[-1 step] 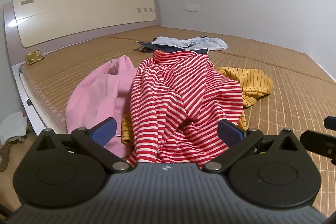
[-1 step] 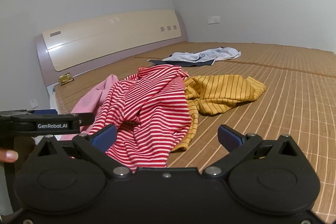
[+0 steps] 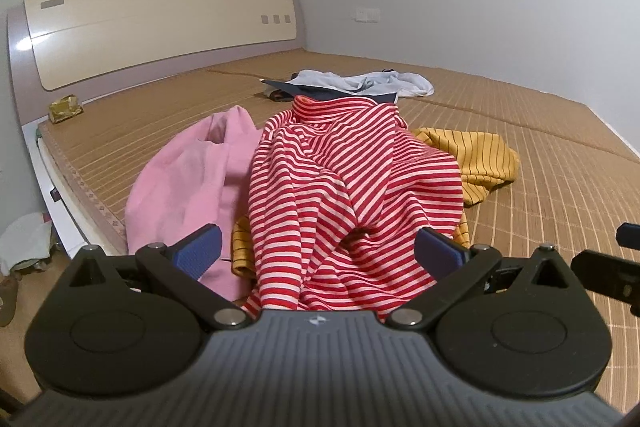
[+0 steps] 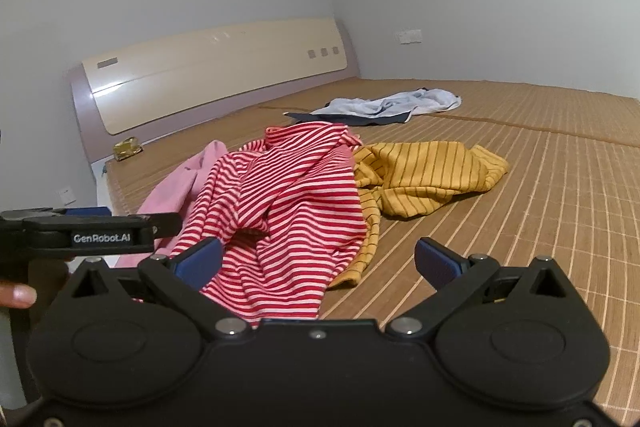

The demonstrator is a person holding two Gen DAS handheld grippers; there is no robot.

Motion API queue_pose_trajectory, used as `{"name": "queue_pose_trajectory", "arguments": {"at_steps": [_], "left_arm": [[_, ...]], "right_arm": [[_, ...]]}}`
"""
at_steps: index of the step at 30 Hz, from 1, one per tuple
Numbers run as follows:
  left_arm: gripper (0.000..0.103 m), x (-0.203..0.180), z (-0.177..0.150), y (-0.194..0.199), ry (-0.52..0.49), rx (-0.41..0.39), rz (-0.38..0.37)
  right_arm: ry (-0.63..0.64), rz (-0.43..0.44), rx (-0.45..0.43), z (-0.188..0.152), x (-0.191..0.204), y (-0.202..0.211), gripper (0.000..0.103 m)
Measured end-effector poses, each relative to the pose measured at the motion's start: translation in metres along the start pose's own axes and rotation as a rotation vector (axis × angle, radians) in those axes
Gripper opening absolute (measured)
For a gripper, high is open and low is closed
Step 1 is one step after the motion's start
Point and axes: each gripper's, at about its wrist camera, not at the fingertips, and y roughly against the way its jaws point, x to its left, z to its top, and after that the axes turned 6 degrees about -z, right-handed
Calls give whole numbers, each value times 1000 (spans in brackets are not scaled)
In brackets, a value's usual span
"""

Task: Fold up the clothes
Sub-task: 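Reach both grippers toward the red-and-white striped shirt and grasp it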

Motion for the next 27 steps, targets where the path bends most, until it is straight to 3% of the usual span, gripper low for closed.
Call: {"name": "queue_pose_trajectory", "arguments": {"at_steps": [9,16,19,24,27], "left_arm": [[103,12,4,-15,16,29,-5],[103,23,8,-34,112,105,-94],[103,23,11,-40,109,63,-137],[103,29,32,-58,114,68,-102],[103,32,37,-62,65,-3,-56]], "right_arm": [[29,1,38,4,16,3,102],[49,22,55,11,11,-15,102],[63,33,60,14,7,-22,102],[88,51,68,18,2,-34,102],[97,78,70,22,-3,-42,102]]}}
